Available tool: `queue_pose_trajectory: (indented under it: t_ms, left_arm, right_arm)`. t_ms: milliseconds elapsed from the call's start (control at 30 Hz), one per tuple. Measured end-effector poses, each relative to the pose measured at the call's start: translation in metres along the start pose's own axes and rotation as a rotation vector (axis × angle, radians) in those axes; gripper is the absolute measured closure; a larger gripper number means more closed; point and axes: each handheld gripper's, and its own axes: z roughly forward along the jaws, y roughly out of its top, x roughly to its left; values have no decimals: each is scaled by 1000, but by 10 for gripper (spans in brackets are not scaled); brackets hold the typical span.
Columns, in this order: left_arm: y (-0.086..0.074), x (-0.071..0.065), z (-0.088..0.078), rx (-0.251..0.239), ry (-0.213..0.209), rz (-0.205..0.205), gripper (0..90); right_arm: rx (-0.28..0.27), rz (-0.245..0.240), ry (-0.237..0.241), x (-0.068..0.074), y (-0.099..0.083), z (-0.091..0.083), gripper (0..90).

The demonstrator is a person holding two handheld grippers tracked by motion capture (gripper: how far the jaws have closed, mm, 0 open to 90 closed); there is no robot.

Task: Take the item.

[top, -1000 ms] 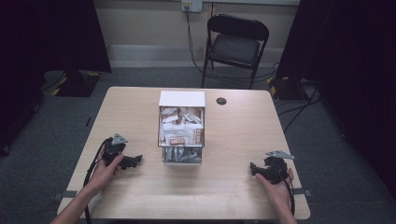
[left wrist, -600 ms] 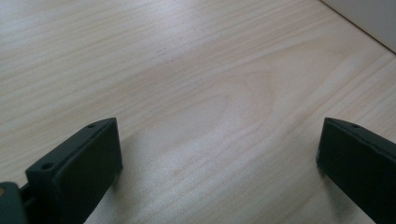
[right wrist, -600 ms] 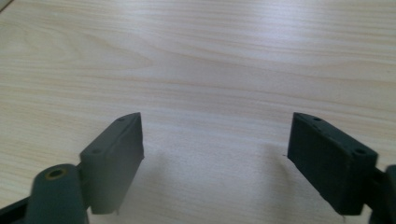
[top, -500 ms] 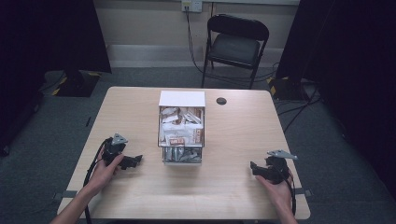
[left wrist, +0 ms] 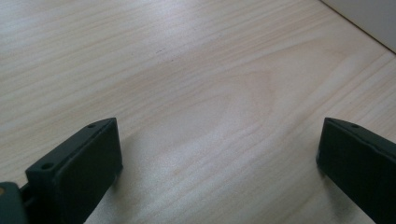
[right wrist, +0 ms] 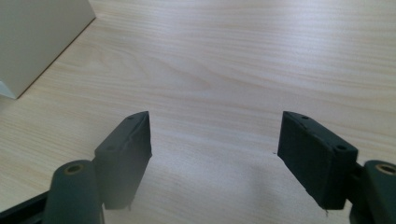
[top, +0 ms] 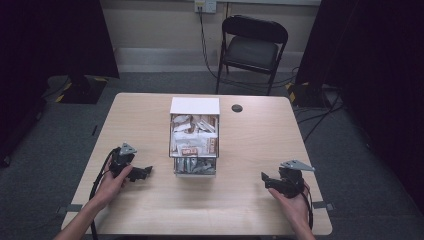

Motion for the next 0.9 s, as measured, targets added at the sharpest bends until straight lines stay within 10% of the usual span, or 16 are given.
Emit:
queue_pose_trajectory:
  t_ms: [900]
  left_arm:
    - [0, 0, 0, 0, -1, -1, 0]
  right_arm:
    - [-93, -44, 116, 11, 50, -34, 357]
